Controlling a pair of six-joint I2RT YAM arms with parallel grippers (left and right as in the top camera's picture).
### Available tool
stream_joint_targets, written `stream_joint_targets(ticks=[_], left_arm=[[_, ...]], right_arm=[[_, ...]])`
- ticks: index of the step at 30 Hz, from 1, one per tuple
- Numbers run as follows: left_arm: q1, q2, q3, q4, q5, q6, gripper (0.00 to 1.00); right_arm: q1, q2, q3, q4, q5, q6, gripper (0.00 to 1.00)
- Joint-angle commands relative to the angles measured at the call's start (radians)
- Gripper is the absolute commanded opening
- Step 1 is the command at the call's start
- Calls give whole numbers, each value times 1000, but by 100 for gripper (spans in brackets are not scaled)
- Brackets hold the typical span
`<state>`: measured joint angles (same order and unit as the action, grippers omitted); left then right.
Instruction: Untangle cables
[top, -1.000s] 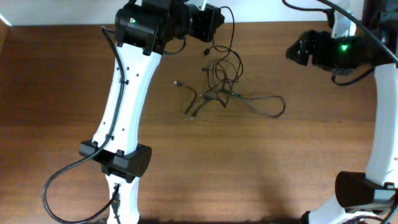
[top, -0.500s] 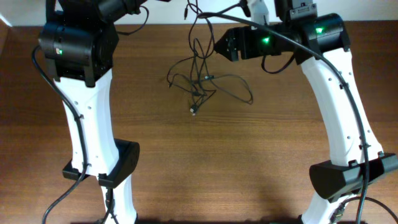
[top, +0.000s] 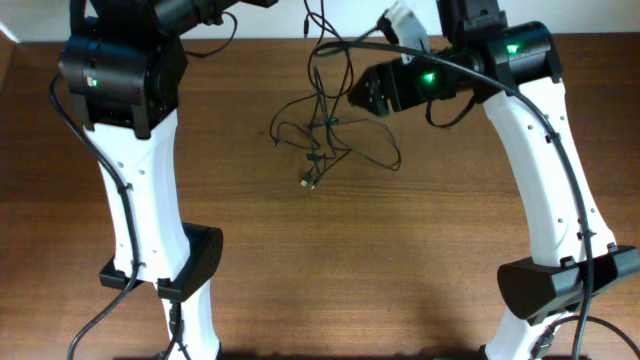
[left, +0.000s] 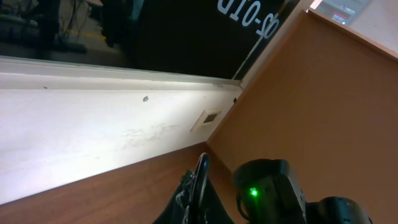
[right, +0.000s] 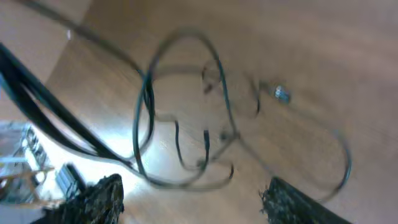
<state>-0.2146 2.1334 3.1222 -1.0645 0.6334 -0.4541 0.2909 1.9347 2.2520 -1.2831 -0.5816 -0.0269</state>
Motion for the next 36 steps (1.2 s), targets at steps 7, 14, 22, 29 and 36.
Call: stream_joint_targets(ticks=[7, 14, 22, 29, 36], left_arm=[[6, -22, 10, 5, 34, -2, 0], [41, -21, -92, -337, -586, 212, 0], [48, -21, -795, -212, -788, 233, 0], [47, -47, -831, -48, -565, 274, 0], [45, -120, -769, 88, 134, 584, 0]], right_arm=[[90, 5, -87, 342, 163, 228, 33], [-64, -148, -25, 140, 457, 260, 4], [-214, -169, -24, -23, 443, 244, 4], [-257, -142, -27, -138, 413, 252, 71], [-184, -1, -27, -157, 270, 211, 72]])
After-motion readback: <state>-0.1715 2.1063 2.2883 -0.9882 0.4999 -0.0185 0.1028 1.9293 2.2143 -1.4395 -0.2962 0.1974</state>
